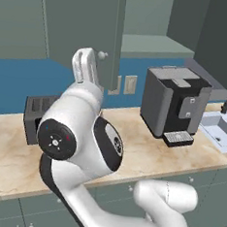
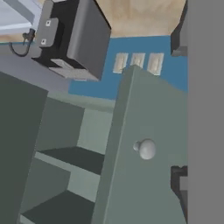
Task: Close all open cabinet doors.
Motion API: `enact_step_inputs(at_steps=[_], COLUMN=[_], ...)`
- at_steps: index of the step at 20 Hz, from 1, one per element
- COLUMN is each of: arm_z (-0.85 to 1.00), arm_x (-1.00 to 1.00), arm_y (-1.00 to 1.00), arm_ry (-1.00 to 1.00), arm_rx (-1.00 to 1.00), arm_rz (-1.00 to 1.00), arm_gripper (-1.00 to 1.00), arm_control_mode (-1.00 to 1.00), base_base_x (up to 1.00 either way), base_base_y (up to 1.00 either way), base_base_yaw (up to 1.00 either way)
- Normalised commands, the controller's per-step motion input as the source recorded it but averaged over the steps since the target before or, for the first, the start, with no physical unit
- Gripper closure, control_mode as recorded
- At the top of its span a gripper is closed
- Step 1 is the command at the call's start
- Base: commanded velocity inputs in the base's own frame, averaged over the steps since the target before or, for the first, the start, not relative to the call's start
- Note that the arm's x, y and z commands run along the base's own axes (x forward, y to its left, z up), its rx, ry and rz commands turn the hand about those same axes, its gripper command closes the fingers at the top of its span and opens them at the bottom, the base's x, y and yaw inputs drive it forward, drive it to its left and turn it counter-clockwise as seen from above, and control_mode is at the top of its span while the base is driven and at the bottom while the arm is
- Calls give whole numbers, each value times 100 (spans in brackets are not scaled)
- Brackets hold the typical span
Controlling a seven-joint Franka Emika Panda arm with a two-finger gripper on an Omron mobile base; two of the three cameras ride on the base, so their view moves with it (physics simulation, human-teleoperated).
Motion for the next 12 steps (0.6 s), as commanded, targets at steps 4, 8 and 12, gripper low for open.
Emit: enact_step_inputs(at_steps=[4, 8, 12], arm_z=[11, 4, 2], arm_x=[29, 35, 32], arm_y=[11, 0, 0], arm_ry=[-2, 0, 0], arm_rx=[23, 32, 34], arm_rz=[-11, -6, 0], arm_gripper=[-100, -100, -100], arm_control_mode=[-100, -100, -100], base_base_x=[0, 0, 0], base_base_y=[0, 0, 0], base_base_yaw=[0, 0, 0])
